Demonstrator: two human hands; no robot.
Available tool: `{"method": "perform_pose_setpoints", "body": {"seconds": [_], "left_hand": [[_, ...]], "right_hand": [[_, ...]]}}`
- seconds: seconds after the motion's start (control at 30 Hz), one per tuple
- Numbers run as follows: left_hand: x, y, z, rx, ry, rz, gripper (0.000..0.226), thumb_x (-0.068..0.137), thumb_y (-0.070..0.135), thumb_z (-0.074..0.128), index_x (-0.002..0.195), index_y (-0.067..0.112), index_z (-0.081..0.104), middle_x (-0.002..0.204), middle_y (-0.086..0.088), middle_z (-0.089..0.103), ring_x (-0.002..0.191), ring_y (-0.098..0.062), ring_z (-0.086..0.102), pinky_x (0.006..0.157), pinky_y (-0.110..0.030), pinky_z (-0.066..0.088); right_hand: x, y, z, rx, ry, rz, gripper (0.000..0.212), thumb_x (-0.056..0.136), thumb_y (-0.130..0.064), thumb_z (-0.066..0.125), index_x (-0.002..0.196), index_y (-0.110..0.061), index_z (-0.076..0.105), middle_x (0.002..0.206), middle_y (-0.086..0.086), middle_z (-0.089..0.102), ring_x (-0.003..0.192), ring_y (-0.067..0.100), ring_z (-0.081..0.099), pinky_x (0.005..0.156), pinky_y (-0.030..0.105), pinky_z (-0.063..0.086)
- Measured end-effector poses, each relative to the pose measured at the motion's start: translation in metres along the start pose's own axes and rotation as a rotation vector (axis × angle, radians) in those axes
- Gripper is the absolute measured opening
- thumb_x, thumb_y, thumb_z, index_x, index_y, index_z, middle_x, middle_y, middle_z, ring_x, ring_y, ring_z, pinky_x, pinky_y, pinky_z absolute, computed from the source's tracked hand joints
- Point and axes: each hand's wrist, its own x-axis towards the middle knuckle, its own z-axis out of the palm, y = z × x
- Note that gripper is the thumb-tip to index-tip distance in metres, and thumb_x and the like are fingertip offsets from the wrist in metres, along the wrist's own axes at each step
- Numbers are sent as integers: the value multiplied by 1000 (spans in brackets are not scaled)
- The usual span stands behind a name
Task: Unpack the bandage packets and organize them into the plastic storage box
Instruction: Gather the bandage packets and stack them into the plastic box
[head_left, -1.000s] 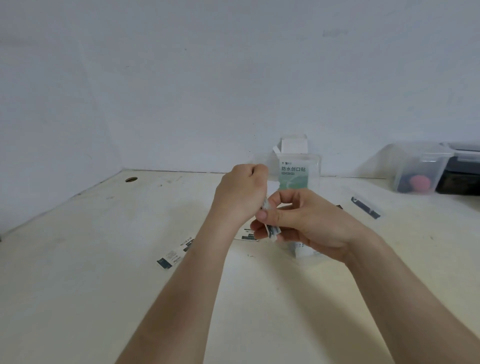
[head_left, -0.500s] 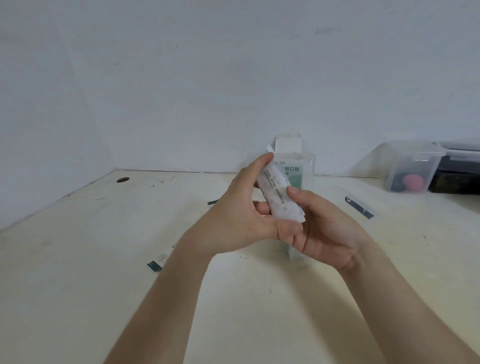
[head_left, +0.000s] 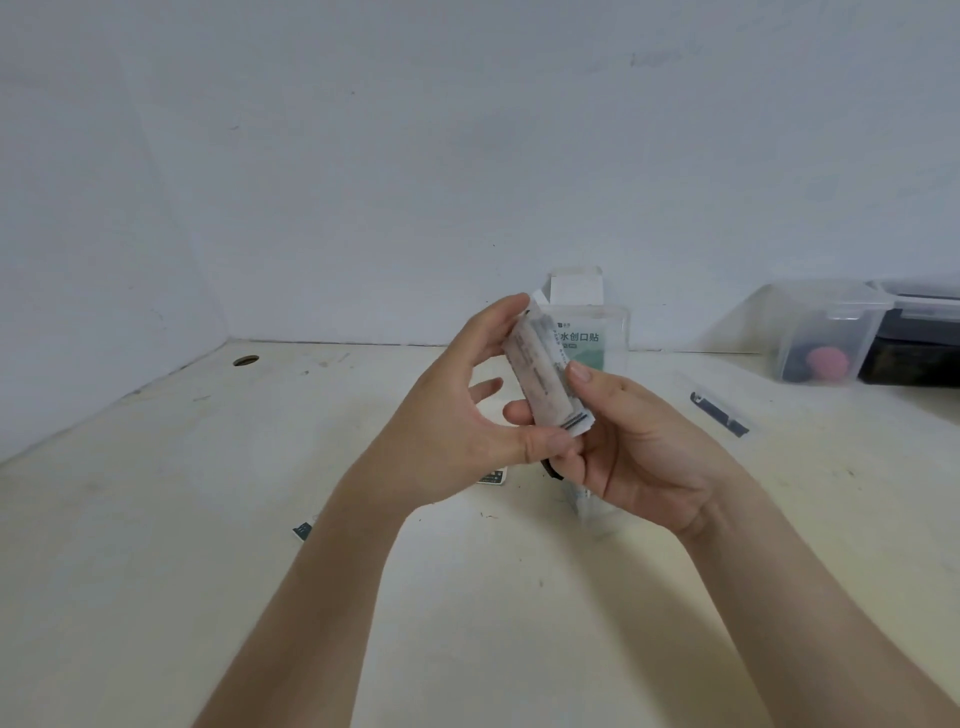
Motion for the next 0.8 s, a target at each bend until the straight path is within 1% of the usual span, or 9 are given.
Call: {"method": "perform_pose_setpoints", "body": {"seconds": [0.1, 0.23, 0.3, 0.43, 0.5, 0.57, 0.63, 0.7, 0.8], "left_hand": [[-1, -3, -2, -78, 4, 18, 98, 62, 23, 88, 144, 33, 35, 144, 16, 45, 136, 3, 37, 109, -36, 38], [-2, -5, -5, -215, -9, 10, 91, 66, 20, 83, 144, 31, 36, 144, 7, 49, 138, -9, 40, 109, -50, 39], [-1, -7, -6, -230, 7, -4, 89, 68, 14, 83, 143, 29, 38, 138, 6, 53, 134, -11, 45, 106, -49, 43], [4, -7, -4, -222, 115, -49, 79, 67, 5, 81, 135, 27, 48, 123, 3, 58, 120, -10, 56, 97, -43, 52], [6, -9, -3, -226, 195, -71, 69, 72, 0, 81, 130, 26, 54, 113, 3, 60, 109, -11, 61, 93, -39, 54], [7, -11, -1, -287, 253, -109, 58, 76, 0, 77, 125, 24, 59, 103, -2, 61, 91, -15, 66, 82, -34, 56], [6, -13, 4, -365, 261, -154, 50, 76, 4, 76, 121, 21, 61, 98, -8, 67, 81, -20, 69, 70, -33, 58], [6, -16, 9, -389, 272, -188, 44, 75, 3, 77, 113, 20, 65, 94, -9, 75, 79, -22, 72, 65, -33, 59], [7, -24, 8, -442, 329, -228, 41, 74, -4, 75, 110, 15, 66, 89, -9, 77, 80, -24, 73, 70, -35, 60]], "right_hand": [[0, -1, 2, -9, 10, -6, 51, 70, -33, 75, 112, -6, 66, 93, 16, 73, 56, 12, 62, 51, 20, 53], [0, -2, 5, -11, 15, -14, 44, 75, -32, 72, 109, -4, 66, 94, 14, 73, 63, 14, 56, 53, 20, 53], [0, -1, 4, -9, 26, -8, 44, 80, -29, 70, 115, -3, 62, 95, 13, 72, 66, 14, 59, 54, 20, 54], [-2, -1, 4, 1, 31, 1, 32, 84, -20, 62, 112, -4, 64, 90, 11, 70, 71, 18, 70, 57, 23, 57], [-4, -3, 4, -35, 18, -6, 36, 86, -16, 60, 119, -3, 62, 102, 17, 71, 88, 31, 73, 63, 25, 59], [-5, -5, 5, -91, 3, -9, 37, 88, -11, 57, 124, -2, 60, 112, 22, 69, 97, 37, 70, 68, 28, 61], [-5, -4, 6, -153, 14, -19, 33, 91, -5, 55, 123, -3, 61, 111, 23, 70, 94, 35, 71, 69, 29, 61], [-4, -2, 8, -216, 51, -38, 30, 93, 0, 54, 121, -5, 63, 108, 21, 71, 90, 29, 72, 68, 30, 61], [-1, 3, 8, -253, 109, -58, 32, 92, 4, 55, 121, -7, 63, 105, 21, 72, 90, 29, 72, 70, 32, 61]]}}
